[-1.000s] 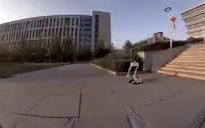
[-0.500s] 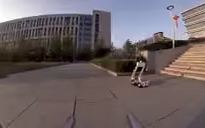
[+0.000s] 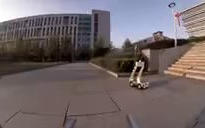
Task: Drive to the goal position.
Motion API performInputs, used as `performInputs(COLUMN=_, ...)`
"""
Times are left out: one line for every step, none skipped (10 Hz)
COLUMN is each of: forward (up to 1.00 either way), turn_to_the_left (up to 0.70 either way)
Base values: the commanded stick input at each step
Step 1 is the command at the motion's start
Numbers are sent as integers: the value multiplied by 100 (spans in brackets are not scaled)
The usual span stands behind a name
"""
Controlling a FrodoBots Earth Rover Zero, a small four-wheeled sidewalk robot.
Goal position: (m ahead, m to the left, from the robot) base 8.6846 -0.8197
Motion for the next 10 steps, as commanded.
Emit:
performInputs(forward=70, turn_to_the_left=0)
performInputs(forward=70, turn_to_the_left=0)
performInputs(forward=70, turn_to_the_left=0)
performInputs(forward=70, turn_to_the_left=0)
performInputs(forward=70, turn_to_the_left=0)
performInputs(forward=70, turn_to_the_left=0)
performInputs(forward=70, turn_to_the_left=0)
performInputs(forward=70, turn_to_the_left=0)
performInputs(forward=70, turn_to_the_left=0)
performInputs(forward=70, turn_to_the_left=0)
